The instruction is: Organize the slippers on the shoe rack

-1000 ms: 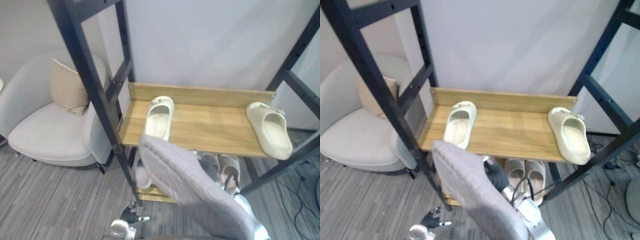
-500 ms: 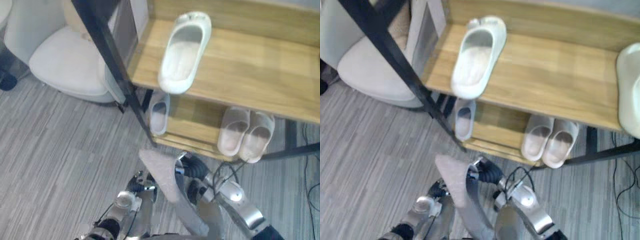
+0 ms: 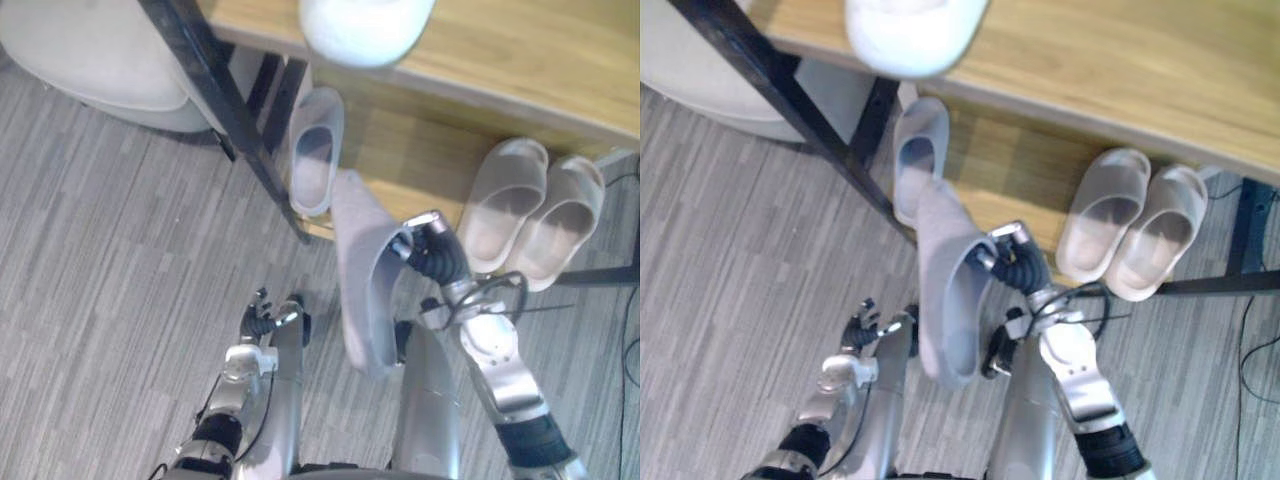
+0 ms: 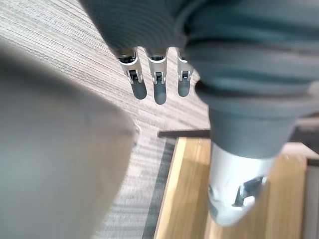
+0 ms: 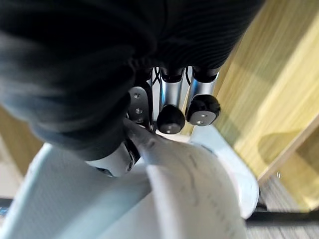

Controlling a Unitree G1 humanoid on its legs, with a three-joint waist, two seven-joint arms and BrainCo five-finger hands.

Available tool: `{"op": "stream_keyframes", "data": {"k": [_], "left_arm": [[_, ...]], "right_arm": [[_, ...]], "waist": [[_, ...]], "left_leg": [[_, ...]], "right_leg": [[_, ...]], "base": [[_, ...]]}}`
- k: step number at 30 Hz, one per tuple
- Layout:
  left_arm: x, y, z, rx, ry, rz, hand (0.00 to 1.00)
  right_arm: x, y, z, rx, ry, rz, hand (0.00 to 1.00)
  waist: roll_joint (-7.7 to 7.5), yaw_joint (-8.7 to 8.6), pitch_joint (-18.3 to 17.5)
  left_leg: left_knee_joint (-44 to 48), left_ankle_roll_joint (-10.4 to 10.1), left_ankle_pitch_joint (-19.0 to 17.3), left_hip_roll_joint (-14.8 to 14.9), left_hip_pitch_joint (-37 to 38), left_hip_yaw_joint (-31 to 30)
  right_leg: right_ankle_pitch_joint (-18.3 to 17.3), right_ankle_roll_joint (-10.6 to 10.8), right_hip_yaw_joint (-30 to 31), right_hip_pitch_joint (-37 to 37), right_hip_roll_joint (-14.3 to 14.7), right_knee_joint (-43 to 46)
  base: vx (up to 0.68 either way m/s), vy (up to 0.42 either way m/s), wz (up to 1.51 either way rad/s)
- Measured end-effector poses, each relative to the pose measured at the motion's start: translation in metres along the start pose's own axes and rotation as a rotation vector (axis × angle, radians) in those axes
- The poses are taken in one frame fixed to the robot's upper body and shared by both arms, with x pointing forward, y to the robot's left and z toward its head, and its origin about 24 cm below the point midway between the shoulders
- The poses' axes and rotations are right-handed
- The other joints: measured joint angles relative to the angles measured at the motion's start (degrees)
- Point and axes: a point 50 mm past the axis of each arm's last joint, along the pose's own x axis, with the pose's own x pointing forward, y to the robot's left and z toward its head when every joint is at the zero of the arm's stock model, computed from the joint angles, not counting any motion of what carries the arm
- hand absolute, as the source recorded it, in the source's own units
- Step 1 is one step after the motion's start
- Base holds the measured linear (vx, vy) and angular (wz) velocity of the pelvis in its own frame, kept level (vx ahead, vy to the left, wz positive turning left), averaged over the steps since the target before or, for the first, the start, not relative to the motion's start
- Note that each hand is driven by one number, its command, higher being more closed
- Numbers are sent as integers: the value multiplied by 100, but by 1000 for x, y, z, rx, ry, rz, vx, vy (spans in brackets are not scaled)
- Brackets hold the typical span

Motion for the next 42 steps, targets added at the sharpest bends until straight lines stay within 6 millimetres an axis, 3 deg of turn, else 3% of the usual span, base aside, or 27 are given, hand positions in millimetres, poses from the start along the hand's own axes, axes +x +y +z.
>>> {"op": "stream_keyframes", "data": {"k": [6,10,14,19,22,31,32,42], "left_arm": [[5,1,23,-77,-93,16,0],[8,0,35,-96,-133,26,0],[9,0,41,-133,-156,31,0],[11,-1,49,-193,-180,42,0],[13,-1,53,-210,-187,53,0],[16,-5,61,-229,-203,68,0],[16,-5,61,-232,-203,80,0],[19,-4,55,-247,-172,118,0]], "right_arm": [[20,-20,15,-136,-88,-113,100],[39,-37,25,-240,-146,-217,100],[66,-49,24,-333,-126,-289,100],[111,-64,35,-424,-121,-369,100],[127,-68,42,-445,-119,-403,100],[155,-72,31,-485,-3,-473,100],[158,-69,30,-472,3,-478,0],[170,-51,28,-447,22,-472,0]], "waist": [[-74,171,45],[-89,188,46],[-109,220,37],[-111,245,35],[-130,272,21],[-146,401,7],[-146,404,6],[-276,495,-262]], "left_leg": [[811,-106,-272,145,-744,-110],[1050,-148,-318,144,-1053,-211],[1106,-153,-315,162,-1262,-215],[1221,-182,-302,194,-1537,-211],[1269,-205,-313,211,-1644,-182],[1393,-227,-348,285,-1815,-216],[1393,-228,-347,285,-1822,-218],[1406,-290,-314,294,-1959,-236]], "right_leg": [[-256,-98,34,-707,88,736],[-330,-135,-9,-979,90,963],[-350,-170,-8,-1206,88,1059],[-358,-190,17,-1516,95,1201],[-363,-195,63,-1662,103,1268],[-383,-228,58,-1843,166,1371],[-384,-231,57,-1852,165,1377],[-407,-309,31,-1997,161,1439]], "base": [[-37,-22,-9],[-8,0,0],[0,0,0],[0,4,-1],[1,15,-5],[-3,6,-4],[0,0,0],[0,-1,0]]}}
